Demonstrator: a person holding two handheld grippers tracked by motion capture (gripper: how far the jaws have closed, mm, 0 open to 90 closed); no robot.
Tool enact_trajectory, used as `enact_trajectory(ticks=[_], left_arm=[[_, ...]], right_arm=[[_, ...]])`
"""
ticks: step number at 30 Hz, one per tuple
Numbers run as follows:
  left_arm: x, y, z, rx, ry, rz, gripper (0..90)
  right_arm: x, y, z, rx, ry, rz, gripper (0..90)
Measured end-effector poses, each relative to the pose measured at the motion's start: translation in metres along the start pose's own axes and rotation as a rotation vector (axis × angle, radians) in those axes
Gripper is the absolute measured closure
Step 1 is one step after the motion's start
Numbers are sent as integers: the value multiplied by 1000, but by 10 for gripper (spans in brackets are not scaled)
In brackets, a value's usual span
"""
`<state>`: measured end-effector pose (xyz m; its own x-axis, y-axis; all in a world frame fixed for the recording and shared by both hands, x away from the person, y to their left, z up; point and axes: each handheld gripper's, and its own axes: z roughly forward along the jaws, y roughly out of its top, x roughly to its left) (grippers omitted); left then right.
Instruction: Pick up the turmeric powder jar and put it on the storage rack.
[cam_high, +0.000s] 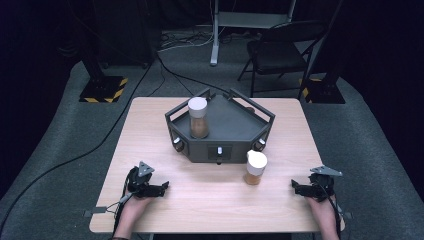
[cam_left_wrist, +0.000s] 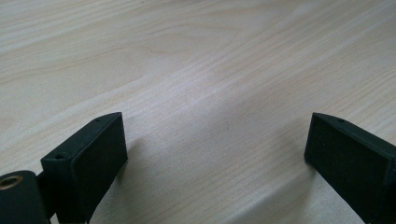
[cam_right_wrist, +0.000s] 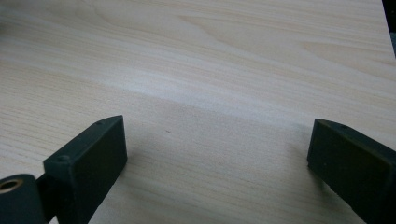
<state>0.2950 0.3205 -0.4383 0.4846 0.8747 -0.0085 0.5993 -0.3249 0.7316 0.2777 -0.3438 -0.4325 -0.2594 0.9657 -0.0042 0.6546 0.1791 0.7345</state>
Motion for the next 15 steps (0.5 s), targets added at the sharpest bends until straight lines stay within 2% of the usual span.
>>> enact_trajectory(ticks=[5,10,15], left_arm=[[0,0,0,0,-1,0,52],[0,0,0,0,-2,1,51],[0,0,0,1,-2,2,51]], right_arm=[[0,0,-1,3,-3,7,45],[3,1,-9,-26,-6,17,47],[2,5,-18,-47,26,34,52]])
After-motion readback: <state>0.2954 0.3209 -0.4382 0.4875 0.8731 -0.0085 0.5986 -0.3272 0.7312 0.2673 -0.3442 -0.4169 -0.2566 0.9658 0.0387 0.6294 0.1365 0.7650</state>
